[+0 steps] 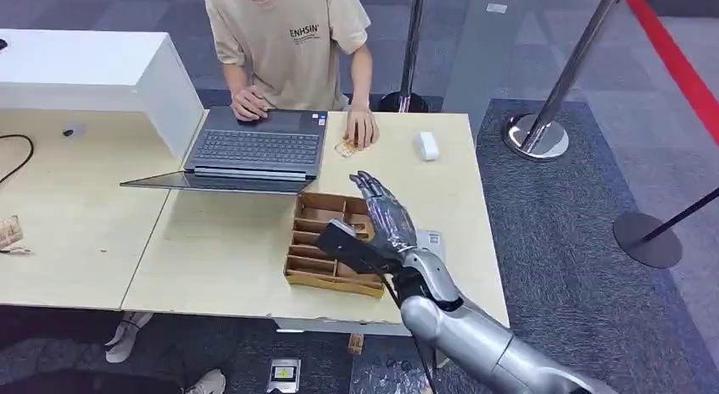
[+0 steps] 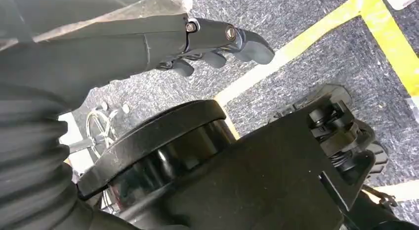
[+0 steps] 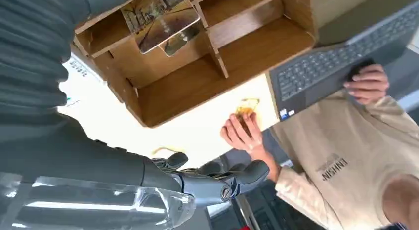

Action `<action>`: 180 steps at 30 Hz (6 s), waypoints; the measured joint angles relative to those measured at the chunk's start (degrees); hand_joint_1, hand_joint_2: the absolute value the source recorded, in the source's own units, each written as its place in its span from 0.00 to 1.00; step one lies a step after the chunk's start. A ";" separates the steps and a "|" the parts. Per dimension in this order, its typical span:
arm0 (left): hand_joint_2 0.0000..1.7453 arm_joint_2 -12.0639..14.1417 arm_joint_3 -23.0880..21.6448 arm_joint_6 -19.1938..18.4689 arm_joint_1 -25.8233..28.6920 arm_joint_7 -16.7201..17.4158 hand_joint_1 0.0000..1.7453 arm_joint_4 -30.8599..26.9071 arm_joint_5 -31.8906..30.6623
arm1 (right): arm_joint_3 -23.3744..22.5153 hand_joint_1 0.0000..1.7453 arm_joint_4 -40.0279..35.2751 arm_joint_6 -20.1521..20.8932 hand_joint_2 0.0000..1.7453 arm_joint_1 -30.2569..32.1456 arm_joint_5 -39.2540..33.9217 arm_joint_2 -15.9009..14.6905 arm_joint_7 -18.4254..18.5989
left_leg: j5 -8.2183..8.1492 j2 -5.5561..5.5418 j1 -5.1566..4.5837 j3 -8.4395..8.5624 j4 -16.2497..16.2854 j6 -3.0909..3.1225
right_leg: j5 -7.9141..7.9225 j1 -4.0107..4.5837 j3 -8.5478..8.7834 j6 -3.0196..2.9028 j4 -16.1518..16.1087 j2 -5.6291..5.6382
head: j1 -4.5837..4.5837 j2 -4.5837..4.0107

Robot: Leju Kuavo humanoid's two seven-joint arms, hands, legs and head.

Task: Pass the card to the sensor for recognition and then transmit it.

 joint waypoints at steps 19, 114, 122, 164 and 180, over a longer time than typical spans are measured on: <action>1.00 -0.11 0.00 -0.28 -0.30 -0.07 0.00 -0.02 -0.24 | 1.38 0.42 9.77 0.85 1.00 -3.52 -1.18 2.67 -1.38 | 0.00 0.01 0.00 0.02 0.00 0.00 | 0.00 0.00 0.00 0.00 0.00 0.00 | -0.02 0.00; 1.00 0.00 -0.09 -0.44 -0.89 1.05 0.00 0.00 -0.09 | 5.79 0.07 7.43 5.92 1.00 -5.94 9.31 0.37 1.09 | 0.00 0.01 0.00 0.09 0.00 0.00 | 0.01 0.00 0.07 0.00 0.00 0.01 | 0.00 0.00; 1.00 0.20 -0.11 -0.46 -0.96 1.05 0.00 -0.02 0.00 | 6.89 0.91 10.56 6.14 1.00 -6.32 8.63 0.46 1.20 | 0.00 0.00 0.00 0.06 0.00 0.00 | 0.00 0.00 0.05 0.00 -0.01 0.01 | 0.00 0.00; 1.00 0.20 -0.13 0.29 -0.47 0.15 0.00 0.00 0.68 | 6.08 0.51 10.82 3.13 1.00 -5.31 6.21 -1.01 -1.14 | 0.01 0.02 0.00 0.15 0.00 0.00 | 0.04 -0.01 0.12 0.01 -0.01 0.02 | 0.00 0.00; 1.00 0.20 -0.11 0.57 -0.25 0.26 0.00 -0.02 0.83 | 5.55 0.03 9.55 3.69 1.00 -5.28 5.62 -1.11 -1.38 | 0.01 0.02 0.00 0.14 0.00 0.00 | 0.04 0.00 0.11 0.01 -0.01 0.02 | 0.00 0.00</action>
